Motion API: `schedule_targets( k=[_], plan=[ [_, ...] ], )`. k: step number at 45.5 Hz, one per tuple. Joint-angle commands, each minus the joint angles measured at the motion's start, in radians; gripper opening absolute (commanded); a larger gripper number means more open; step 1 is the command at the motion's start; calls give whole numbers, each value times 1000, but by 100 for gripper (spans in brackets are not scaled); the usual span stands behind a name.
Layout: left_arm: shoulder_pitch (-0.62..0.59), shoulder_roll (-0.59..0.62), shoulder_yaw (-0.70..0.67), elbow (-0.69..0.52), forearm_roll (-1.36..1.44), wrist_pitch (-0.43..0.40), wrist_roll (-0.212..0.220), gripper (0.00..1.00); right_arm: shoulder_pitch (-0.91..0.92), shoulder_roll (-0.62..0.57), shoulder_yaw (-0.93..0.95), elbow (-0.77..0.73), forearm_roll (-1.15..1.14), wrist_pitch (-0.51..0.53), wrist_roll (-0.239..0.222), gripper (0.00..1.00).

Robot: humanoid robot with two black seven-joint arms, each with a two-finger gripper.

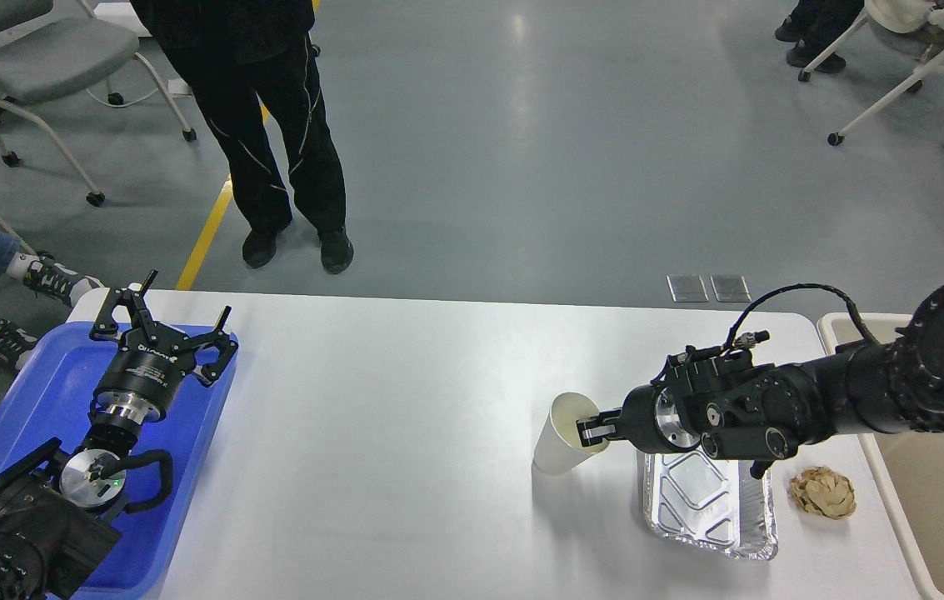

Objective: Tidy desktop
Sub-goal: 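Lift the paper cup with the right gripper and carry it to the bin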

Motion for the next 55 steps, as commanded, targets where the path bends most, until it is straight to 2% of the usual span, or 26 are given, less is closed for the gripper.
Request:
schedule_targets(
  k=[1,10,17,23,32,41,55],
  plan=[
    [0,0,0,1,0,0,0,100,33,-85,105,23,6,-5,42,0],
    [0,0,0,1,0,0,0,100,106,-174,179,110,6,-2,74,0],
    [0,0,0,1,0,0,0,100,211,-266,233,222,8,3,74,0],
    [0,0,0,1,0,0,0,100,292,-330,268,262,41,17,74,0],
    [0,0,0,1,0,0,0,100,363,-387,305,255,141,83,74,0],
    [0,0,0,1,0,0,0,100,360,-470,352,250,208,95,74,0],
    [0,0,0,-1,0,0,0,100,193,-617,437,106,411,93,71,0]
  ],
)
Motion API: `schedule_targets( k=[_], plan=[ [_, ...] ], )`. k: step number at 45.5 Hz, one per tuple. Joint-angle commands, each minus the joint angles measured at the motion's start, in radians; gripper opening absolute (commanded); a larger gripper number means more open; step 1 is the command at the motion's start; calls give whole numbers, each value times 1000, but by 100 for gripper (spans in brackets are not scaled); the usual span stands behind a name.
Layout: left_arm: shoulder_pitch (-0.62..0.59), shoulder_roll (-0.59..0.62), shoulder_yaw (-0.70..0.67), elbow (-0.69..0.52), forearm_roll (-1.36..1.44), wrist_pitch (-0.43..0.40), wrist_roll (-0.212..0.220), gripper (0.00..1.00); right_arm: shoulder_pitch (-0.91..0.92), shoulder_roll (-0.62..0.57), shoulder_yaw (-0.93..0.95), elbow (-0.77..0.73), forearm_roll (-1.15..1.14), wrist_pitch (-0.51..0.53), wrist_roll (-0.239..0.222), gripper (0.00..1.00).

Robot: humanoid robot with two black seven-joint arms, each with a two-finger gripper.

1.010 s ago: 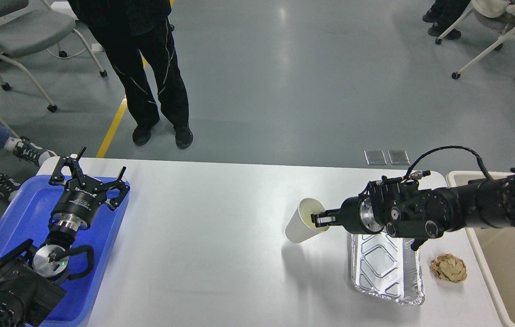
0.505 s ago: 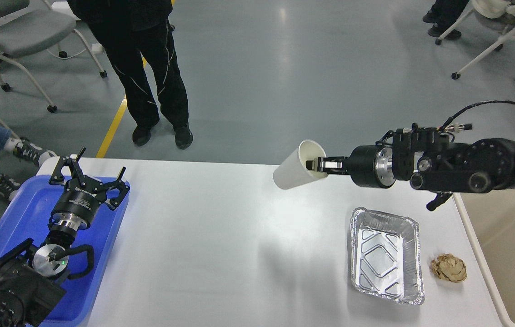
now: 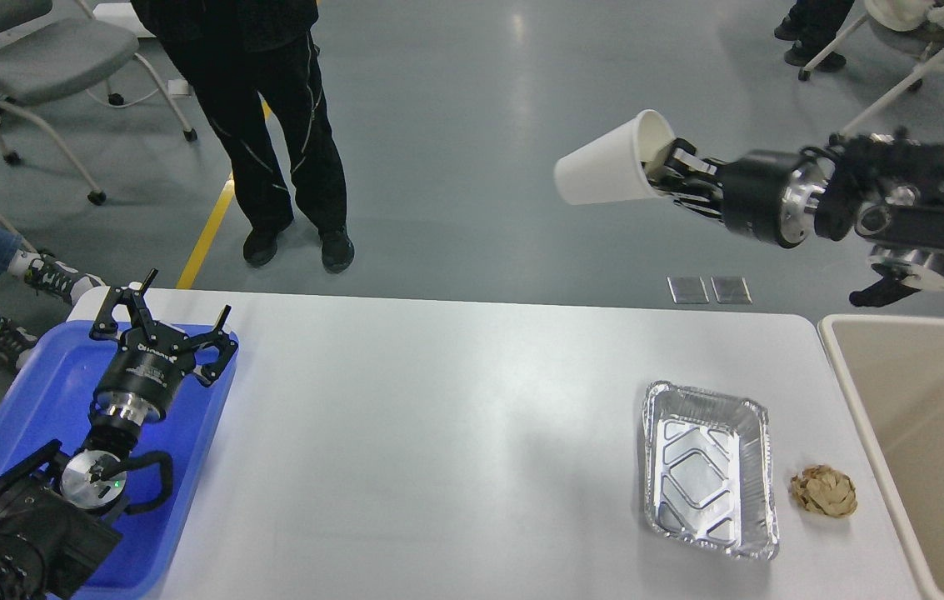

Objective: Tidy desktop

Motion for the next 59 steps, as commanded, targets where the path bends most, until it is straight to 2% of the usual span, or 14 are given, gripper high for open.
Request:
schedule_targets(
  k=[1,11,22,31,42,50,53,59],
  plan=[
    [0,0,0,0,0,0,0,100,-127,-117,55,-115,147,-2,0,0],
    [0,0,0,0,0,0,0,100,-318,-183,56,-355,326,-5,-8,0],
    [0,0,0,-1,0,0,0,100,-519,-197,58,-640,501,-5,-20,0],
    [0,0,0,0,0,0,0,100,-663,-195,59,-822,616,-17,-95,0],
    [0,0,0,0,0,0,0,100,-785,-194,162,-861,681,-121,-141,0],
    [0,0,0,0,0,0,0,100,-835,-161,208,-876,682,-202,-147,0],
    [0,0,0,-1,0,0,0,100,-855,-152,240,-878,682,-267,-147,0],
    [0,0,0,0,0,0,0,100,-894,-117,279,-886,681,-308,-147,0]
  ],
)
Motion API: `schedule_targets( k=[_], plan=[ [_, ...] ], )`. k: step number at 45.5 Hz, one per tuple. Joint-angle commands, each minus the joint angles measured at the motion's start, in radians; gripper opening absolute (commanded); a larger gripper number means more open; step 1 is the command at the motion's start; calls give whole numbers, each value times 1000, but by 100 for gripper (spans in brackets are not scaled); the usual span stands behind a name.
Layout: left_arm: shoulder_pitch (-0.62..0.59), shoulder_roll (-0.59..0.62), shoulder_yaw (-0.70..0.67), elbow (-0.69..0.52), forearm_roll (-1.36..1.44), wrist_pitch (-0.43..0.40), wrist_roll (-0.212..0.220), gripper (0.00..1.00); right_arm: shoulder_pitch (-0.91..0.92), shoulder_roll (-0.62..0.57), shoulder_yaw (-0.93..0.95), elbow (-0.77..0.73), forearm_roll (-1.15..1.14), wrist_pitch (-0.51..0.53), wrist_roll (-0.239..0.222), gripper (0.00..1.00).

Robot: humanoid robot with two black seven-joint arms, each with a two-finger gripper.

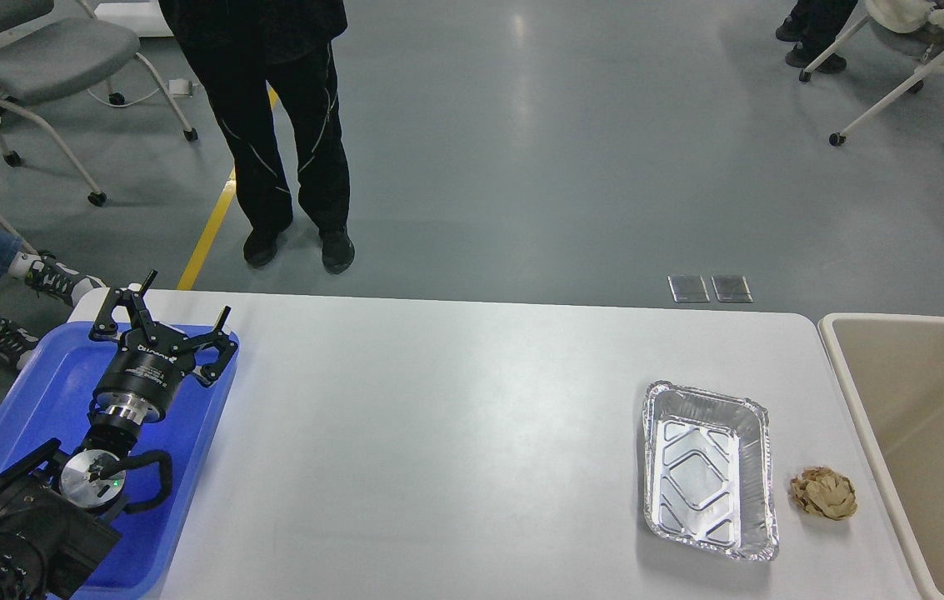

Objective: Tidy desktop

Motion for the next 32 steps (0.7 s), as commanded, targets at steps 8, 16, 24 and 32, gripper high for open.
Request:
schedule_targets(
  k=[8,16,24,32],
  plan=[
    [0,0,0,0,0,0,0,100,-141,158,77,-82,4,-97,-9,0],
    [0,0,0,0,0,0,0,100,-212,259,115,-134,-5,-88,-9,0],
    [0,0,0,0,0,0,0,100,-252,333,159,-194,-46,-76,-9,0],
    [0,0,0,0,0,0,0,100,-286,367,196,-220,-74,-73,-9,0]
  ],
)
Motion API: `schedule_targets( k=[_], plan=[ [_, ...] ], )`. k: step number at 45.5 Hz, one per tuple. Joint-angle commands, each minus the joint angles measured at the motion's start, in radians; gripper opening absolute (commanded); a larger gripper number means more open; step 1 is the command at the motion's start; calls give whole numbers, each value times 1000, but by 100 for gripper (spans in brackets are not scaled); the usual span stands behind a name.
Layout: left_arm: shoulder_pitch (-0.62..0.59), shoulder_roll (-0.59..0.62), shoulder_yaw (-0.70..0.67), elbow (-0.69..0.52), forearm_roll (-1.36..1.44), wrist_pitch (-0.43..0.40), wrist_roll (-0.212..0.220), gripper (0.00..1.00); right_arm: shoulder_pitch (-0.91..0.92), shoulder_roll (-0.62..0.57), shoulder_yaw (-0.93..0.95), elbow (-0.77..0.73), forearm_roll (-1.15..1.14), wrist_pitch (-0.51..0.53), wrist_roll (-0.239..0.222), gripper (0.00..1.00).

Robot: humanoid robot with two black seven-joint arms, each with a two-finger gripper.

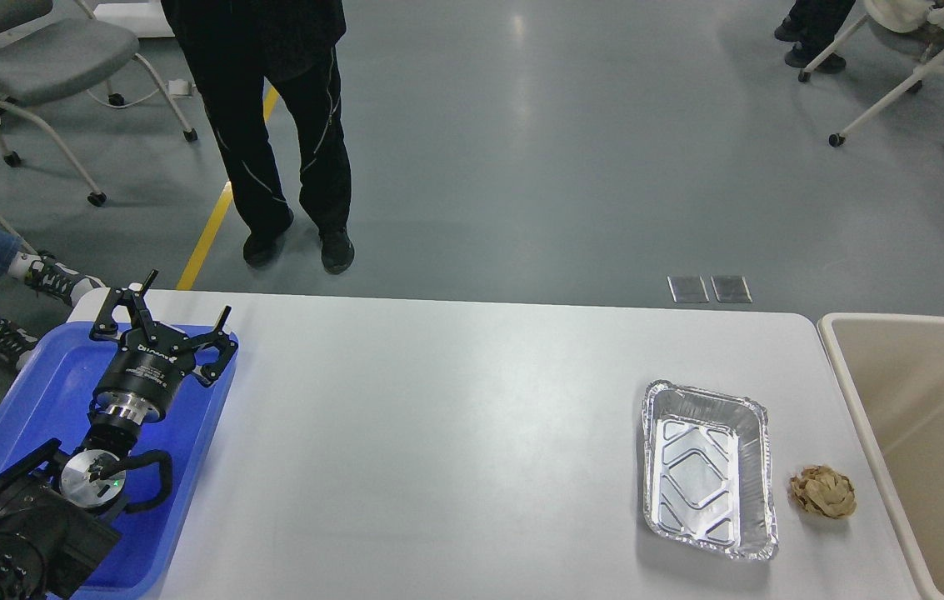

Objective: Tidy desktop

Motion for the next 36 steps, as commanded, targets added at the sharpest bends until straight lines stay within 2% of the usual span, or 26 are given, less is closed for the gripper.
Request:
schedule_targets(
  k=[1,24,28,29,32,34,36],
  plan=[
    [0,0,0,0,0,0,0,100,-57,76,49,-51,-37,4,0,0],
    [0,0,0,0,0,0,0,100,-63,109,66,-56,-39,-8,1,0],
    [0,0,0,0,0,0,0,100,-63,111,64,-57,-39,-11,1,16],
    [0,0,0,-1,0,0,0,100,-63,111,66,-57,-40,-12,1,25],
    [0,0,0,0,0,0,0,100,-61,111,66,-70,-56,-16,1,64],
    [0,0,0,0,0,0,0,100,-61,111,66,-86,-70,-16,1,83],
    [0,0,0,0,0,0,0,100,-61,114,66,-102,-85,-14,1,97]
  ],
)
